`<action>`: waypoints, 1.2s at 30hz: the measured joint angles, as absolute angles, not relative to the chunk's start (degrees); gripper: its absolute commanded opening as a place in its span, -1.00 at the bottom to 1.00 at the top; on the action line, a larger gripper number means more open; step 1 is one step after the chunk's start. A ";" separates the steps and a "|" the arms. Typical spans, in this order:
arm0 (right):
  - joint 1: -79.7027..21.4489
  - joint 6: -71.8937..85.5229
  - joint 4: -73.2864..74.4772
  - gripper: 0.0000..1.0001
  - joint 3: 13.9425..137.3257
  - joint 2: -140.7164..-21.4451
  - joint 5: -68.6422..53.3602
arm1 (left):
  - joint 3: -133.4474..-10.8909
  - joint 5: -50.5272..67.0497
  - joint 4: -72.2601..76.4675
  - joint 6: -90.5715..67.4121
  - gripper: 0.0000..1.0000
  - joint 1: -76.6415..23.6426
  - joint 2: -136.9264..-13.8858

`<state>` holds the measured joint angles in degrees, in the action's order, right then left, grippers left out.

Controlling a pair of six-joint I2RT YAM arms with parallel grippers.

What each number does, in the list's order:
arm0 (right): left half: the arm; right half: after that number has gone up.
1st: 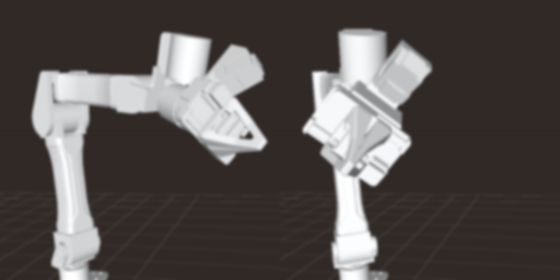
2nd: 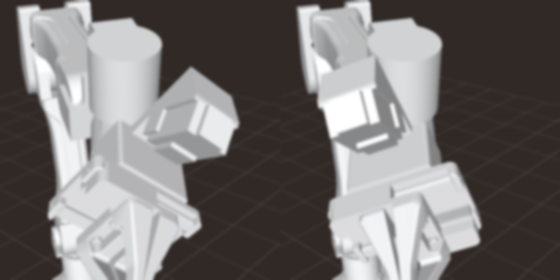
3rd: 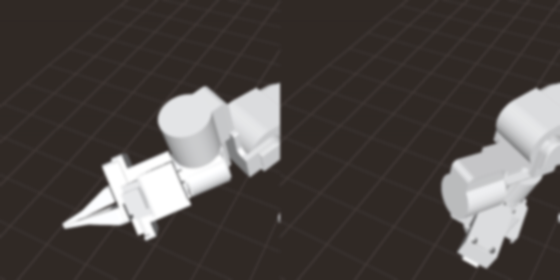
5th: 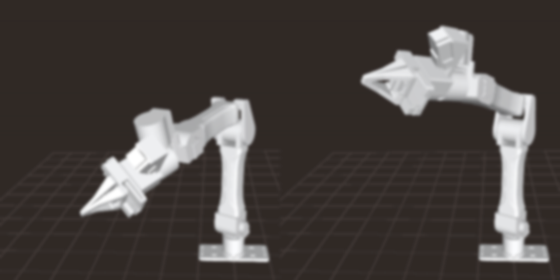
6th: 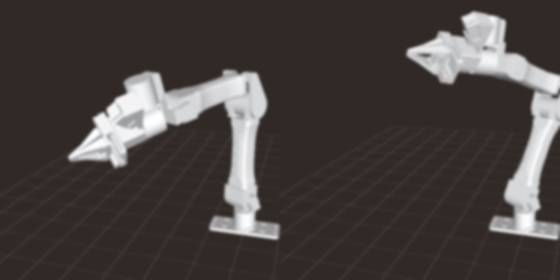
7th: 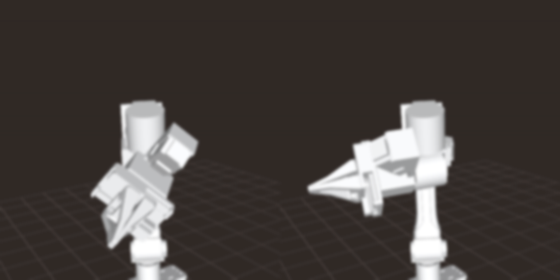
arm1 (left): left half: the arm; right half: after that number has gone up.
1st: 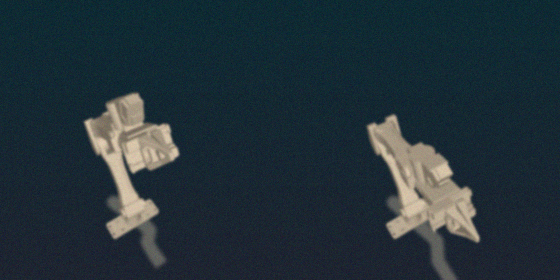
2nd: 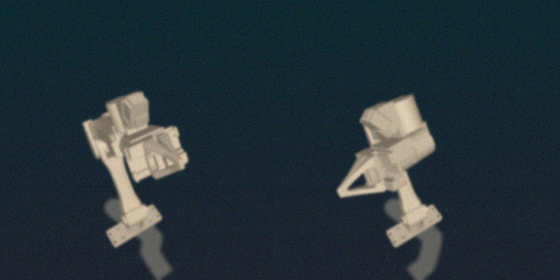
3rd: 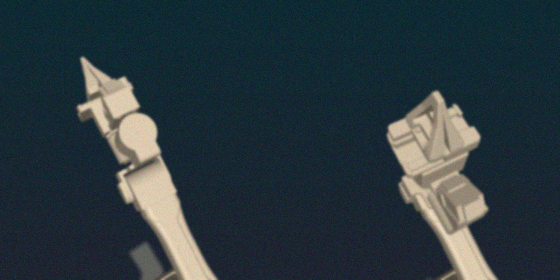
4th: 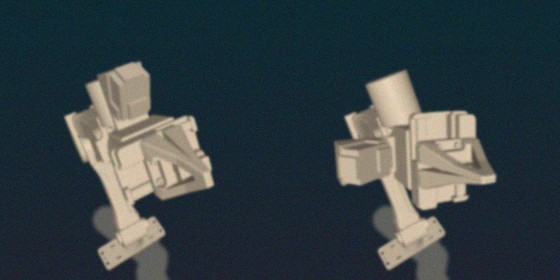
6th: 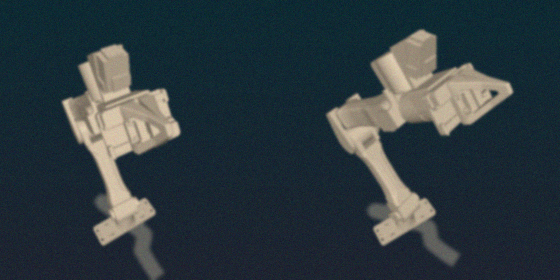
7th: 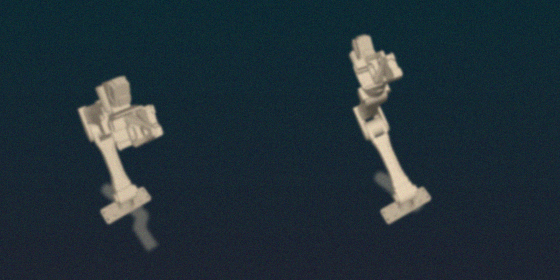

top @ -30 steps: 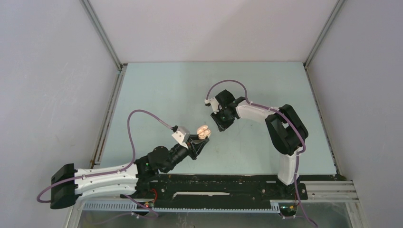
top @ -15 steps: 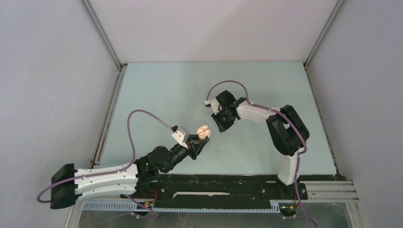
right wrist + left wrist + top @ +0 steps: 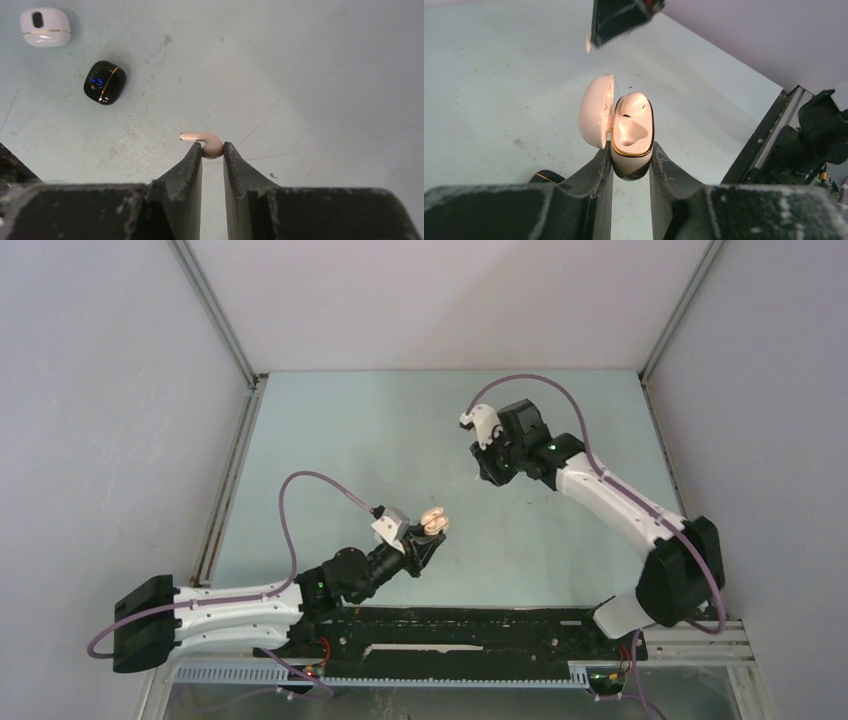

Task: Insert the wireless bluetooth earbuds into the charging case
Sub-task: Pick up the earbud from the center of the board, then place the earbud in the charging case.

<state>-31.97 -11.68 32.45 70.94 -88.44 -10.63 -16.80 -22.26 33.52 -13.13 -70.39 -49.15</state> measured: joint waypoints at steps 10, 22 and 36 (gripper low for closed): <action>-29.98 -26.65 32.91 -1.00 70.72 -73.87 -8.34 | -16.91 -21.85 38.74 -13.28 -0.99 -70.39 -57.14; -43.27 -44.25 35.51 -1.00 70.70 -57.84 -5.23 | -19.75 -16.97 41.52 -12.43 -1.00 -70.39 -61.14; -70.91 -62.35 23.16 -1.00 53.21 -46.22 14.76 | -19.81 -9.15 43.57 -6.48 -1.00 -70.39 -60.45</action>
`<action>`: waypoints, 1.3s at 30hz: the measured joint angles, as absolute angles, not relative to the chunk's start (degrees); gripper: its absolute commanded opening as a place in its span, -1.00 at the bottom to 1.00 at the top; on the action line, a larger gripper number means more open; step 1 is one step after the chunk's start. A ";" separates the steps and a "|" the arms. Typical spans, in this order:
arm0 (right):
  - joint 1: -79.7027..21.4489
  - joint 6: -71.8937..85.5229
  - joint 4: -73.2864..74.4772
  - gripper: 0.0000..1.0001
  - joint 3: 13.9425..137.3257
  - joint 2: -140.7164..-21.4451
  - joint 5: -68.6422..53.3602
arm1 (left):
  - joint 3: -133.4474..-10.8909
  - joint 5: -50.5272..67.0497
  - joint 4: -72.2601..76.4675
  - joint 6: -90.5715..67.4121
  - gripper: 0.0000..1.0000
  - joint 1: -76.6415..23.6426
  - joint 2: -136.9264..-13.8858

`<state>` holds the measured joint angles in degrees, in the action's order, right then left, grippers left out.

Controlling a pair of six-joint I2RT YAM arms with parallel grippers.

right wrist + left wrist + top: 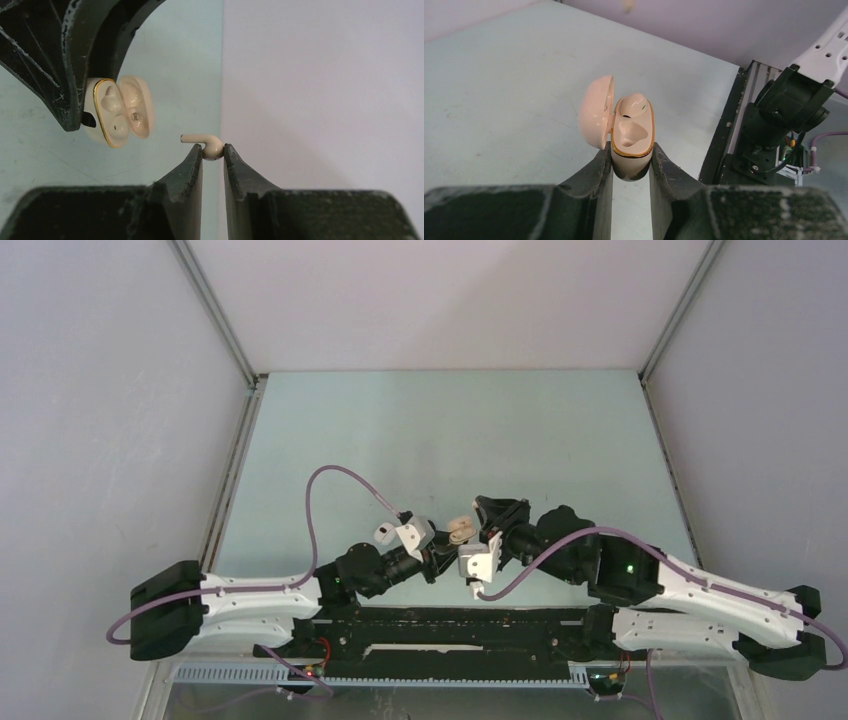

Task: Insert the wireless bluetooth earbuds into the charging case
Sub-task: Place the earbud in the charging case.

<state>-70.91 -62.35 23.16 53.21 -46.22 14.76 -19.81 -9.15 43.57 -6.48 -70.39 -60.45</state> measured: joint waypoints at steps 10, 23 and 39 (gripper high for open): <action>-75.55 -64.36 19.00 -1.00 51.13 -47.94 17.39 | -19.81 -5.78 45.65 -6.44 -0.99 -70.39 -59.57; -78.78 -65.84 16.03 -1.00 47.16 -47.83 16.86 | -19.40 -3.62 48.75 -6.59 -0.99 -70.39 -59.18; -80.07 -67.00 13.67 -1.00 45.36 -47.22 16.75 | -19.27 -3.60 48.80 -6.63 -1.00 -70.39 -58.19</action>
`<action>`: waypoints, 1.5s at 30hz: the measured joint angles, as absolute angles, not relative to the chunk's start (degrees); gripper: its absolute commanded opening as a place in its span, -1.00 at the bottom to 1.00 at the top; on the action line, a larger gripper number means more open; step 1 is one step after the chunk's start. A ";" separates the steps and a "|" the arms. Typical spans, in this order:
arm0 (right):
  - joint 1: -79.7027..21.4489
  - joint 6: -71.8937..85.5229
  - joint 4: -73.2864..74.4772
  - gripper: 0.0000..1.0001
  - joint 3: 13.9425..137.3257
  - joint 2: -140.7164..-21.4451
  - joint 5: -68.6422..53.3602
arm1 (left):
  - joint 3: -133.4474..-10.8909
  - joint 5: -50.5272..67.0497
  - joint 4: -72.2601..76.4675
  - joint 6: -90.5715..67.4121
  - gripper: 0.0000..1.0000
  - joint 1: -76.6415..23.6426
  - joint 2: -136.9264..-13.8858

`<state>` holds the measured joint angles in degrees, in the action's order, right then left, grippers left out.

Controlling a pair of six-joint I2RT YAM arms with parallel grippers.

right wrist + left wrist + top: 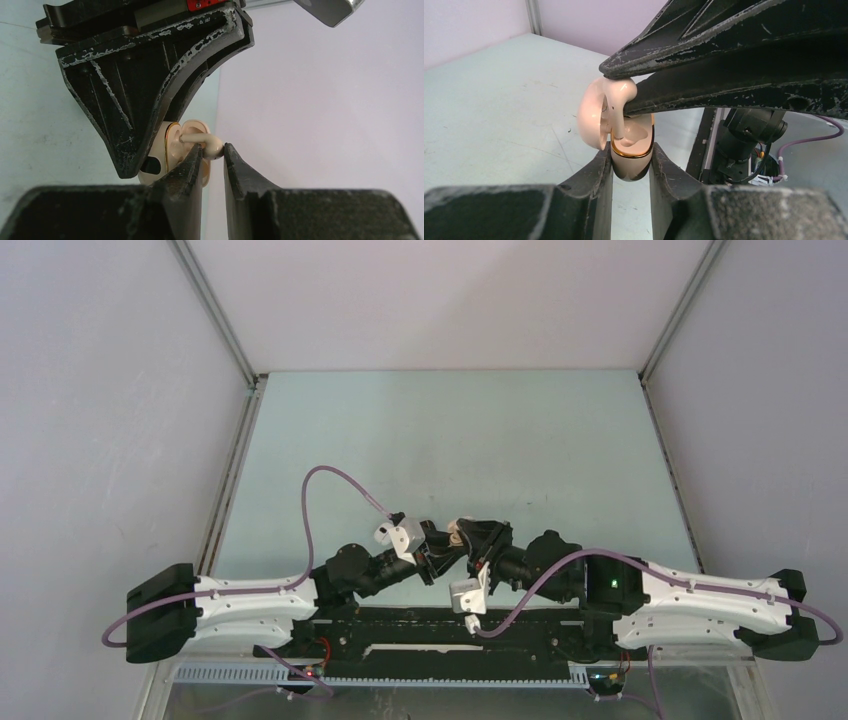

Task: Insert the wireless bluetooth earbuds into the charging case
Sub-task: Place the earbud in the charging case.

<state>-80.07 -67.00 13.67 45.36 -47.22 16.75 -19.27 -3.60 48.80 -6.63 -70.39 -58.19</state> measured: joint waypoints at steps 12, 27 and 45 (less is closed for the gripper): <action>-80.93 -68.51 11.84 -1.00 43.75 -46.44 16.75 | -19.18 -3.73 48.73 -6.74 -0.99 -70.39 -58.19; -81.71 -70.52 11.33 -0.32 41.17 -45.01 16.08 | -19.18 -4.14 48.82 -7.09 -0.99 -70.57 -58.24; -80.01 -68.42 23.11 -0.04 46.37 -45.93 10.24 | -18.55 -3.86 48.23 -6.96 -1.00 -70.59 -58.96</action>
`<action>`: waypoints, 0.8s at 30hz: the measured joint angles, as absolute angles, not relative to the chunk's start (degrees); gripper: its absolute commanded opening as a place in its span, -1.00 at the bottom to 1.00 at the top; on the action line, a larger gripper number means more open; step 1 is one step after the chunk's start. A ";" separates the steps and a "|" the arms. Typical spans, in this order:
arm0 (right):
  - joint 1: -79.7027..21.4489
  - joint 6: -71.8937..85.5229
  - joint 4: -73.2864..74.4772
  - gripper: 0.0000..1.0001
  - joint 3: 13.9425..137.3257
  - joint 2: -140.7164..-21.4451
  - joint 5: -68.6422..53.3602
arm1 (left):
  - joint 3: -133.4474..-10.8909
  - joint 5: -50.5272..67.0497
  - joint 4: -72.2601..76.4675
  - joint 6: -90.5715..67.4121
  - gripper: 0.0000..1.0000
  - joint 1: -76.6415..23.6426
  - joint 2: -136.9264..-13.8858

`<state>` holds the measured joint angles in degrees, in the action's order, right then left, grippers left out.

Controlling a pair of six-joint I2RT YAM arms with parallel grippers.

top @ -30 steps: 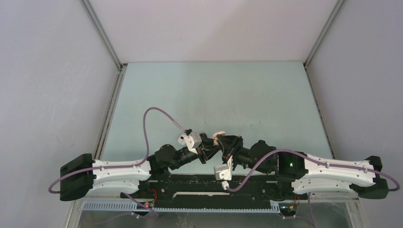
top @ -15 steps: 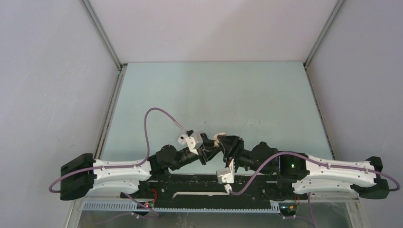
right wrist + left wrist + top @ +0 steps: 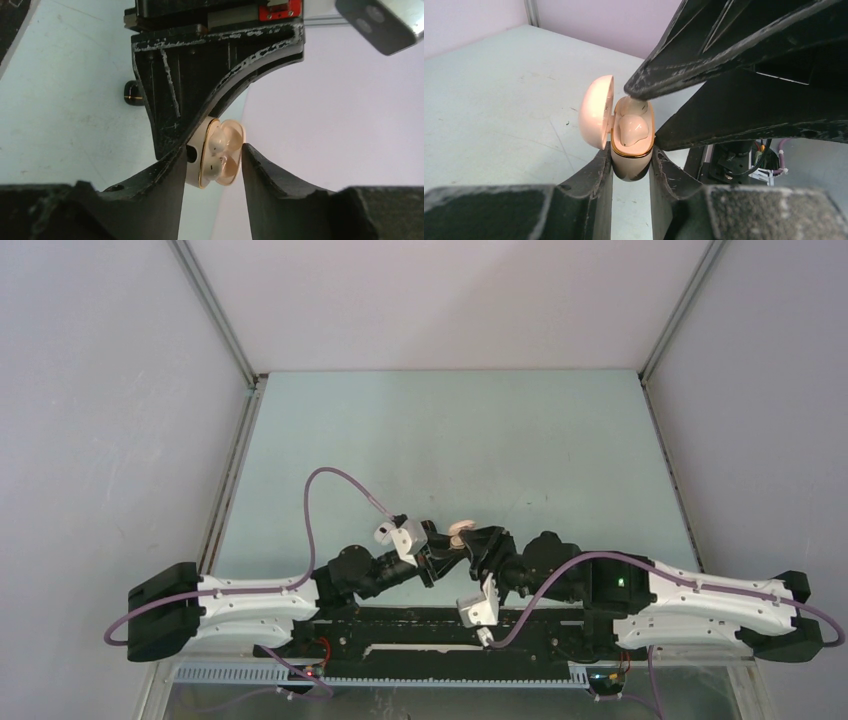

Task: Insert the wireless bluetooth earbuds into the charging case
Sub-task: Place the earbud in the charging case, then close the charging case.

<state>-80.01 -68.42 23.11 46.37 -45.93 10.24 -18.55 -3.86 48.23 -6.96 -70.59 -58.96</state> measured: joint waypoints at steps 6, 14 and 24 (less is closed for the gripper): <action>-77.36 -63.00 31.75 0.35 52.56 -47.81 6.61 | -18.55 -3.79 48.93 -6.90 -0.99 -70.61 -59.18; -67.11 -50.24 38.72 0.99 67.22 -49.82 -2.72 | -18.55 -3.68 48.66 -6.39 -1.00 -70.61 -60.10; -55.09 -38.83 53.15 1.00 74.56 -64.55 -16.73 | -21.30 -2.22 43.27 -2.35 -0.99 -71.96 -62.04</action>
<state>-55.09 -38.83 53.15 74.56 -64.55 -16.73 -21.30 -2.22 43.27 -2.35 -71.96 -62.04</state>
